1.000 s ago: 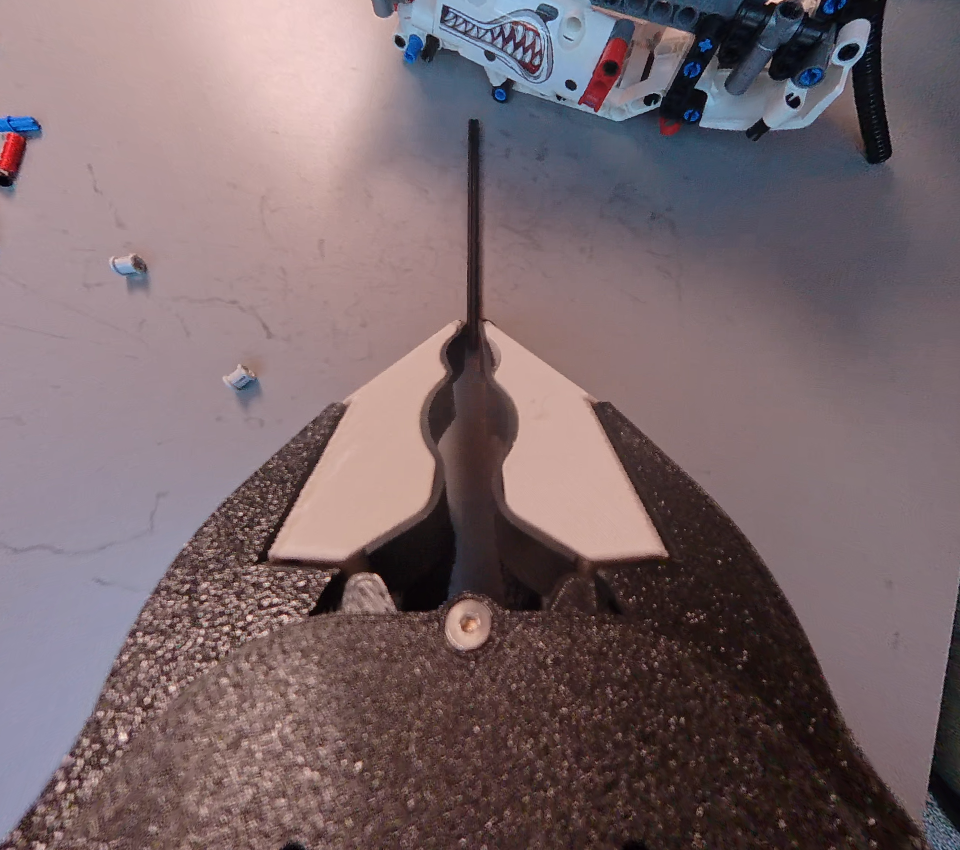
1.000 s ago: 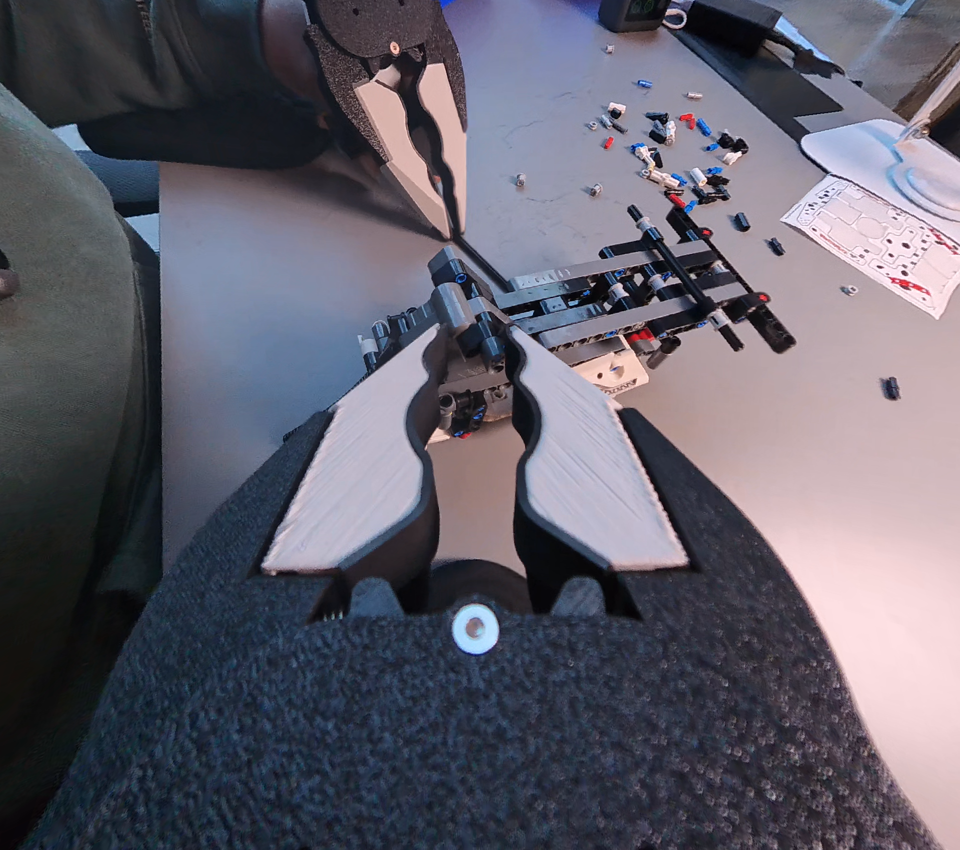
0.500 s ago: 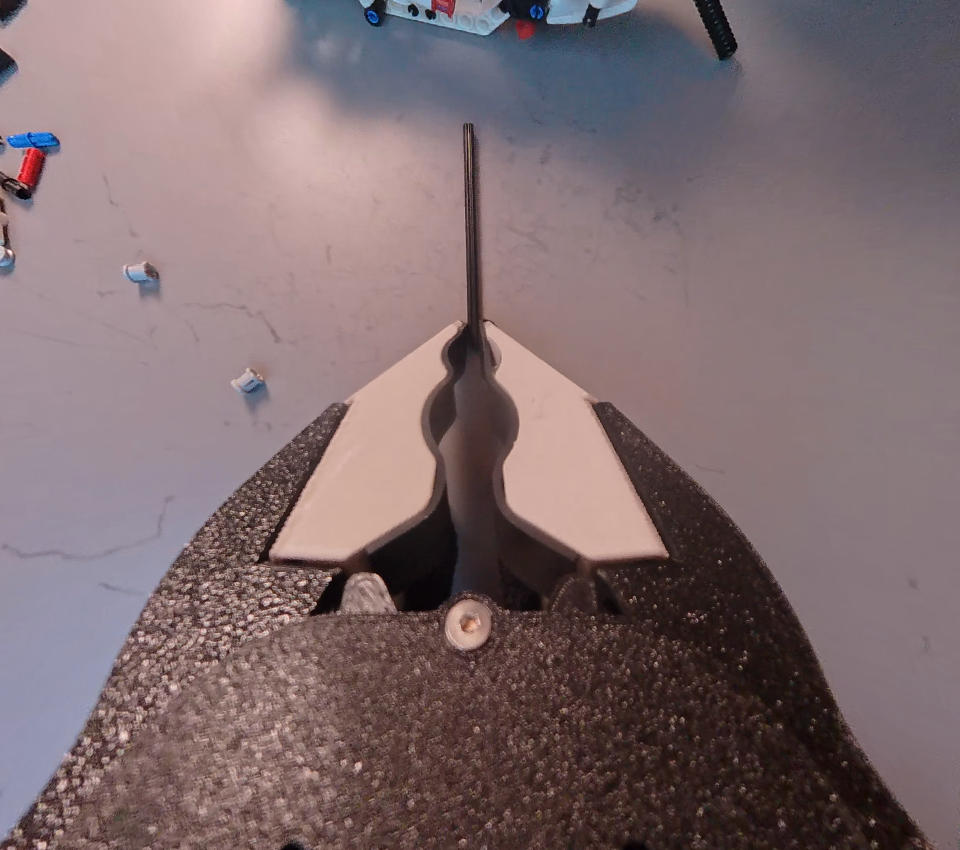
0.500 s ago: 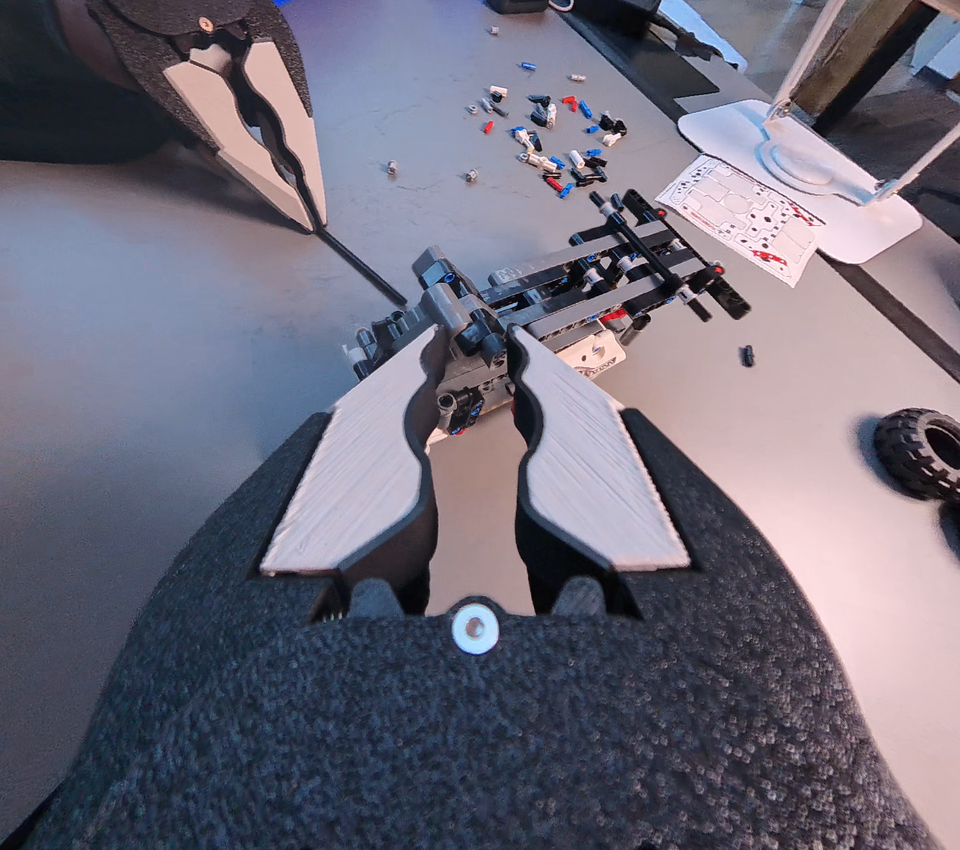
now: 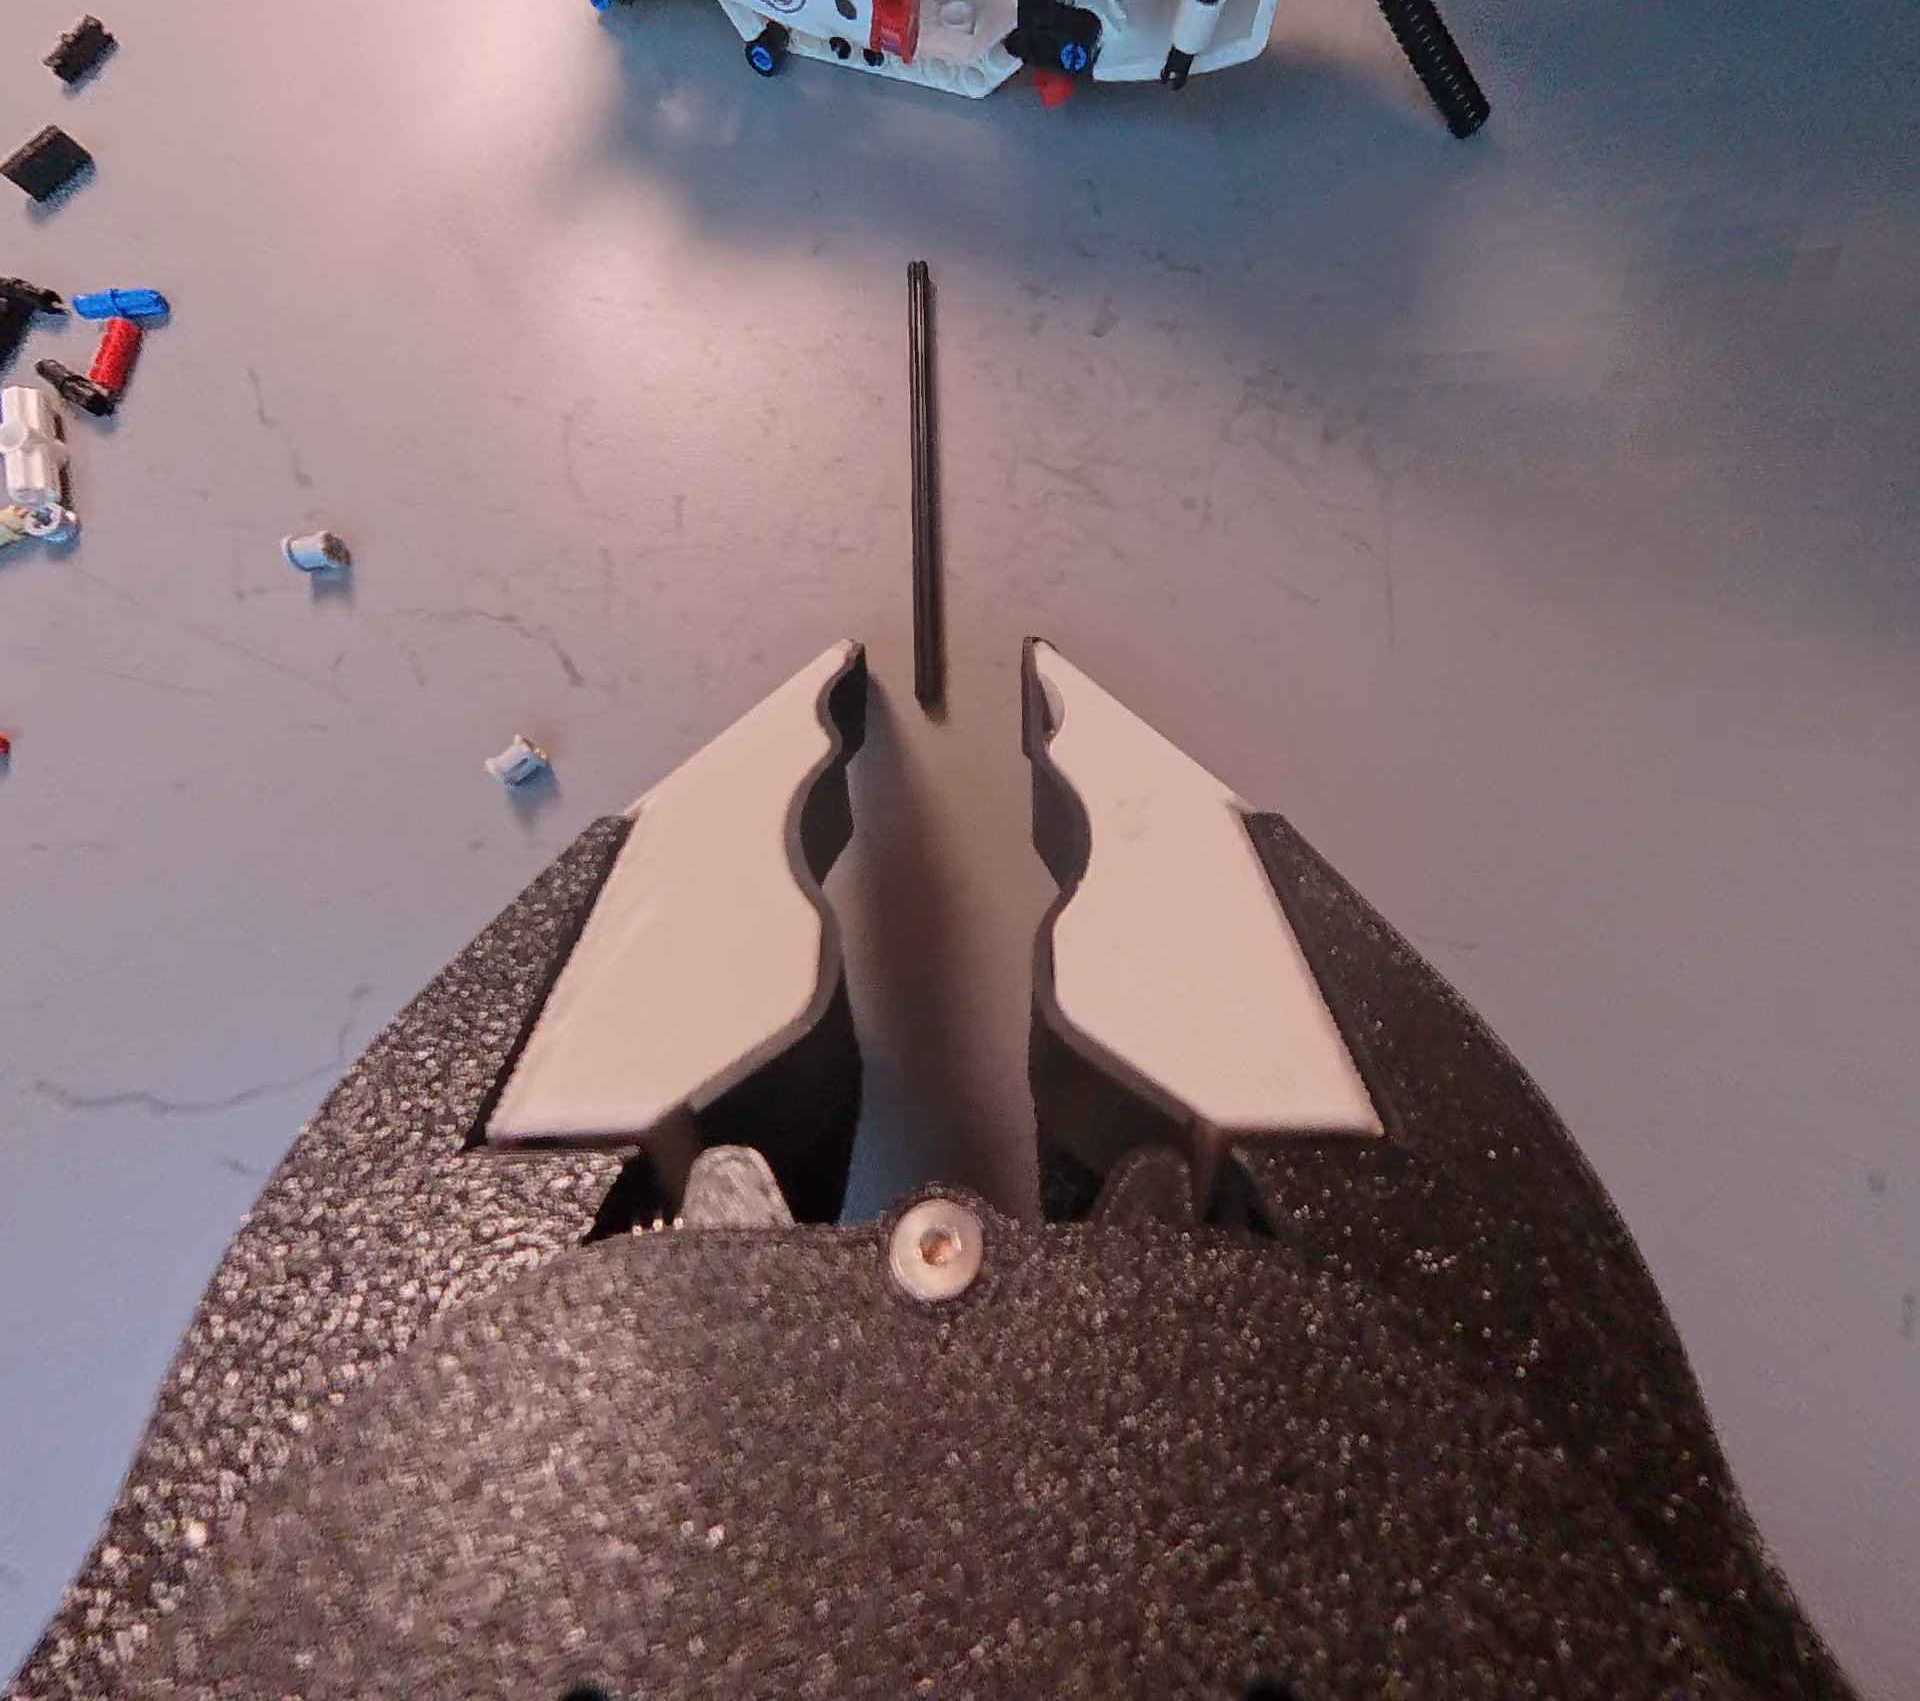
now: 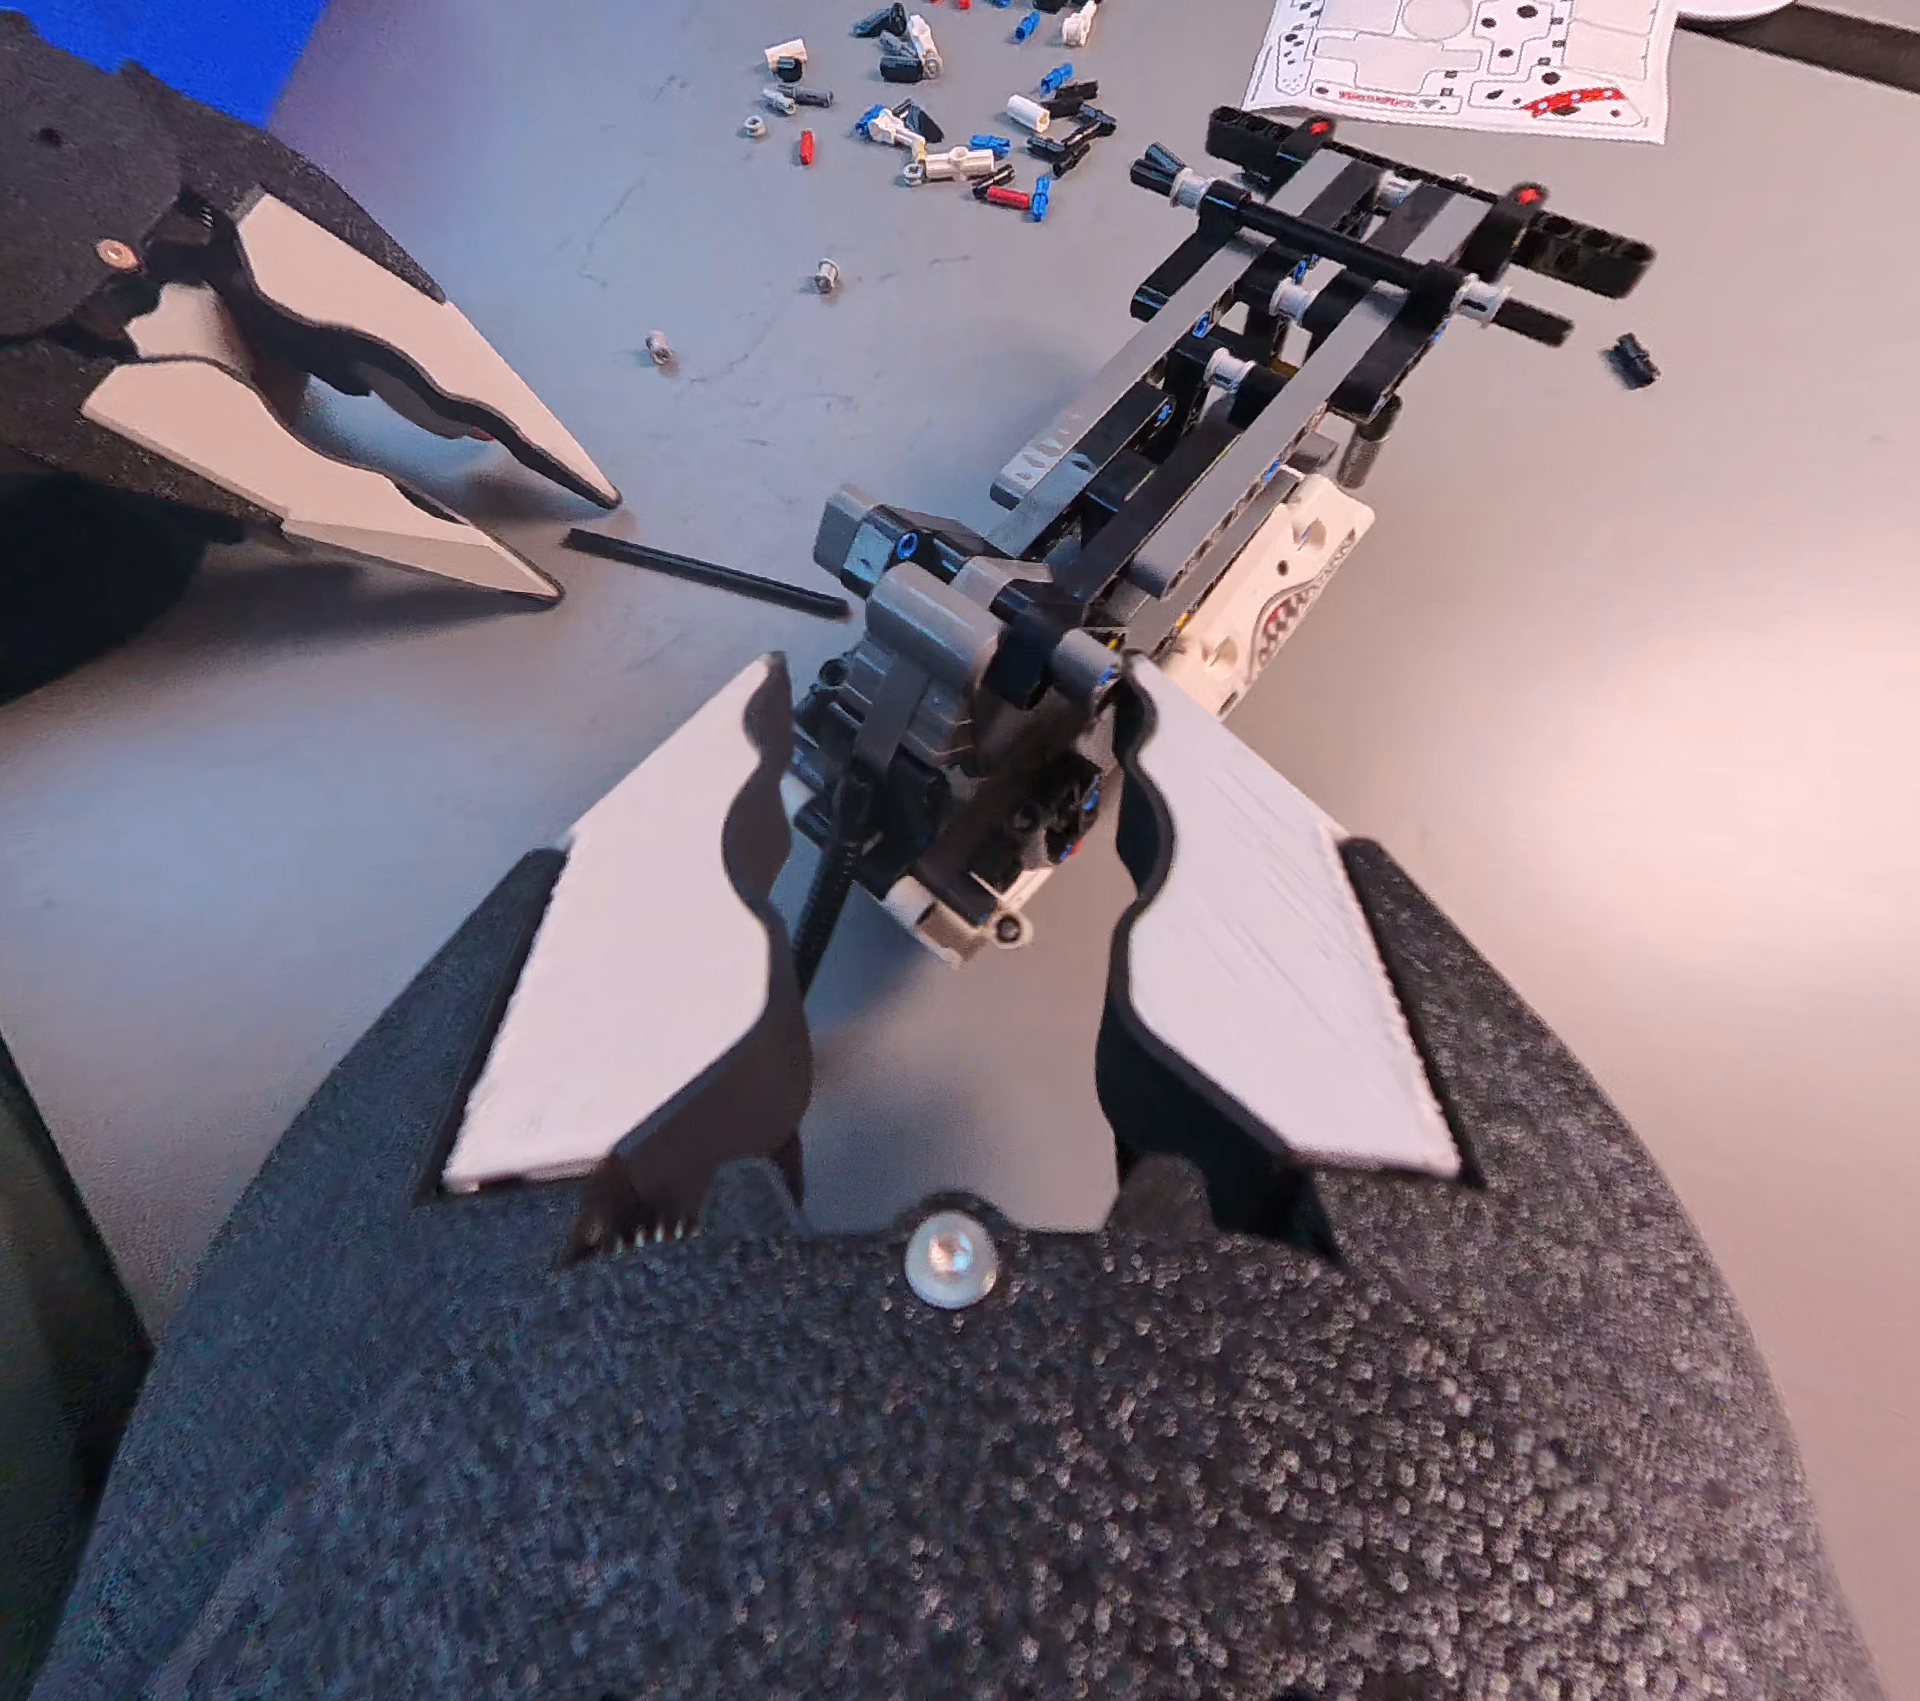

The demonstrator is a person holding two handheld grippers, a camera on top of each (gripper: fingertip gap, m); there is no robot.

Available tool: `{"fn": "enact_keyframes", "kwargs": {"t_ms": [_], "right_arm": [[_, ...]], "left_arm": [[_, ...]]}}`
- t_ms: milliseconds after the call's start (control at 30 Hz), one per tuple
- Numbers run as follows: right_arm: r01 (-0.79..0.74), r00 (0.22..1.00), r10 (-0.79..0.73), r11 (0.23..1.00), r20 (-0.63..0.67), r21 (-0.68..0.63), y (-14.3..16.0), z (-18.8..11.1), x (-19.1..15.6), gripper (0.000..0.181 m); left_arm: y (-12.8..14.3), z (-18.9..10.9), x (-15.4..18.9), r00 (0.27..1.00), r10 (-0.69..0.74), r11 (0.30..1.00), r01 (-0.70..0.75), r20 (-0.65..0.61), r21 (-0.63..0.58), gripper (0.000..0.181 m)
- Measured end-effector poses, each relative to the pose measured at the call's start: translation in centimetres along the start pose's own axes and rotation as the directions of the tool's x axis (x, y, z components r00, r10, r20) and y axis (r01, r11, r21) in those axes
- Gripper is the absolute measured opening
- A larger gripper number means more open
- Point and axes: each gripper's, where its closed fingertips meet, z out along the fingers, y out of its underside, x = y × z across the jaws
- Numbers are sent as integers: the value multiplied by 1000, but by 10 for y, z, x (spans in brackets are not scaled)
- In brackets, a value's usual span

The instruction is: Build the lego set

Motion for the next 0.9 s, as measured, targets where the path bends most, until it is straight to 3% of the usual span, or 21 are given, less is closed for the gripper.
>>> {"fn": "enact_keyframes", "kwargs": {"t_ms": [367,667,900], "right_arm": [[251,923,-223,967,313,-51,7,-5,7,56],[229,855,-193,973,482,-17,8,-7,6,52],[224,857,-194,975,478,-6,8,-6,5,52]], "left_arm": [[1,0,4,1000,-6,1000,5,-29,-14,6],[0,0,8,998,2,1000,-3,-59,-12,3],[-51,-18,26,987,-32,978,63,-155,198,3]]}}
